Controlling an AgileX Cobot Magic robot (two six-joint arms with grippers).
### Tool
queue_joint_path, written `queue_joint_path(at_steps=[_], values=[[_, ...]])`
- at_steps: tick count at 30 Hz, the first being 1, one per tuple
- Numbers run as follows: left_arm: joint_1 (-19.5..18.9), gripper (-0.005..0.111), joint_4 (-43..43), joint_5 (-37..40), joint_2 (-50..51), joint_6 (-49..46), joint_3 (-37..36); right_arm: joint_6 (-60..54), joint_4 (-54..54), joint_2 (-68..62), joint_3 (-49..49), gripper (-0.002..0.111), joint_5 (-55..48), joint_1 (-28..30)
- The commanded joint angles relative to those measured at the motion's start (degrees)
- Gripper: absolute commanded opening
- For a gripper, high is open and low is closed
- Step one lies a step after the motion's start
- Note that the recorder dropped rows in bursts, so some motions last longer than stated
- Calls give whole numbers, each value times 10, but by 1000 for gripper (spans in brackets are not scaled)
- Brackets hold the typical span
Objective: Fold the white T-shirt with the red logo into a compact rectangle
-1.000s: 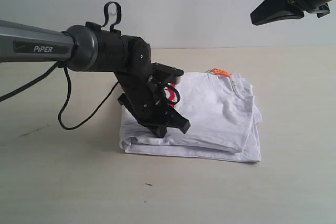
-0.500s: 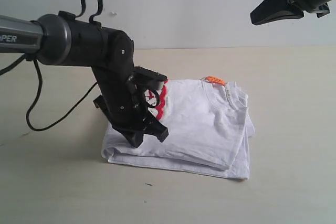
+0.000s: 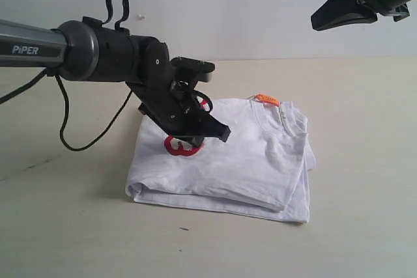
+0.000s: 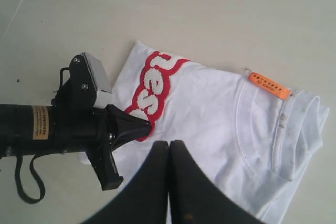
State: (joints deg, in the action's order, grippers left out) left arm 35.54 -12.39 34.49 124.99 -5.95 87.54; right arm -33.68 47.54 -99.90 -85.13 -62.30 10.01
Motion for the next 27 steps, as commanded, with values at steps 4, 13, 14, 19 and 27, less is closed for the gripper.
queue_joint_path(at_steps=[4, 13, 14, 19, 27], values=[[-52, 0, -4, 44, 26, 1, 0, -3, 0, 2, 2, 0, 5, 0], [-89, 0, 9, 57, -8, -28, -92, -3, 0, 2, 2, 0, 10, 0], [-93, 0, 12, 57, -16, -28, -103, -3, 0, 2, 2, 0, 10, 0], [-103, 0, 13, 48, -58, -43, -125, -3, 0, 2, 2, 0, 10, 0], [-102, 0, -45, -40, -133, -97, -131, -30, 0, 2, 2, 0, 19, 0]])
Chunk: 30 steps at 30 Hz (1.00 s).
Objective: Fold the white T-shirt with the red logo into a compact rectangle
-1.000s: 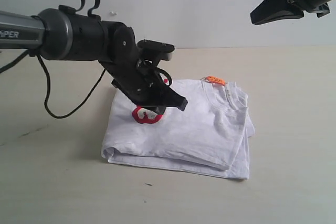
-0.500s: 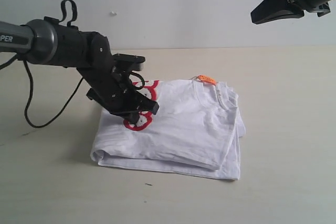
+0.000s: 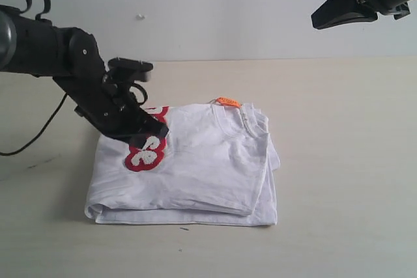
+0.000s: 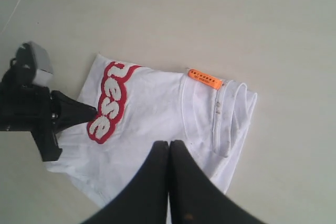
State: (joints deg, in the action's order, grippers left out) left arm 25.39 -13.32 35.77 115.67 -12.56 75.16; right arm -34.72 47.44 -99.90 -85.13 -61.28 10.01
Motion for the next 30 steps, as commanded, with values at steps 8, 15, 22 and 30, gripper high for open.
queue_joint_path(at_steps=[8, 15, 22, 30], values=[[-1, 0, -43, -158, -107, -48, -50, -26, -1, 4, 2, 0, 39, 0], [-2, 0, -42, -254, -177, -52, -119, -37, -2, 34, 2, 0, 60, 0], [-2, 0, -45, -306, -232, -52, -168, -47, 1, 96, 68, 0, 152, 0], [-2, 0, -45, -336, -257, -52, -219, -53, 0, 118, 123, 0, 178, 0]])
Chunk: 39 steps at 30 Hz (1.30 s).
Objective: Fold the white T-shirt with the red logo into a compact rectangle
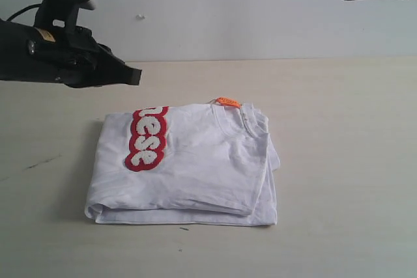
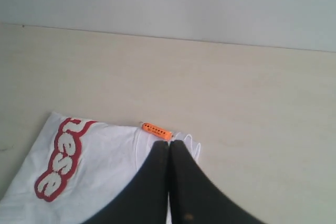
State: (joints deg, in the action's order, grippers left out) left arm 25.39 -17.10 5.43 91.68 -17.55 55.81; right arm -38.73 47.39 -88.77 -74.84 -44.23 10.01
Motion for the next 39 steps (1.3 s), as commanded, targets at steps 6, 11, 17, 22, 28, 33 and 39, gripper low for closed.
queue_joint_path(at_steps=[6, 11, 17, 22, 28, 33, 39], values=[[-2, 0, -11, -65, -60, -1, -57, -21, 1, 6, 52, 0, 22, -4], [-2, 0, -16, -61, -63, -1, -66, -7, -76, -76, 64, 0, 20, -87], [0, 0, -18, -45, -42, -1, -73, 11, -105, -201, 64, 8, -5, -120], [0, 0, -18, -47, -29, -1, -73, -15, -74, -262, 64, 38, 7, -120], [0, 0, -18, -50, -29, -1, -73, -53, -35, -304, 64, 49, -9, -120], [0, 0, -18, -50, -29, -1, -73, -91, 10, -327, 64, 52, -14, -120], [0, 0, -27, -54, -20, -1, -73, -170, 127, -331, 64, 51, -60, -120]])
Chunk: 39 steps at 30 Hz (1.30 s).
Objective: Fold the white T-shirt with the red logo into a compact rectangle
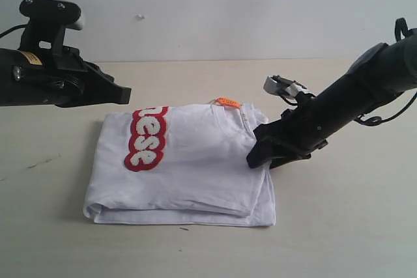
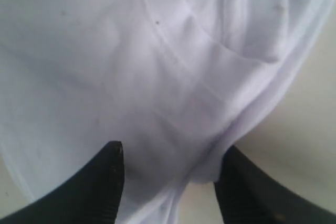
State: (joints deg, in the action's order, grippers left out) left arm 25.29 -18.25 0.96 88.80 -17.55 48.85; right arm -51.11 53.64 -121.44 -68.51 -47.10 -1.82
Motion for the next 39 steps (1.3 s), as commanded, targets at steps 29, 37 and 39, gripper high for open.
queue_joint_path(at_steps=[29, 37, 39], values=[[108, 0, 73, -3, 58, -20, -2, -34, 89, -4, -161, 0, -200, -55], [112, 3, 73, 9, 59, -20, -2, 18, 25, -4, -183, 0, -151, -55], [113, 15, 73, 19, 59, -22, -2, 19, 16, -4, -183, 0, -140, -55]])
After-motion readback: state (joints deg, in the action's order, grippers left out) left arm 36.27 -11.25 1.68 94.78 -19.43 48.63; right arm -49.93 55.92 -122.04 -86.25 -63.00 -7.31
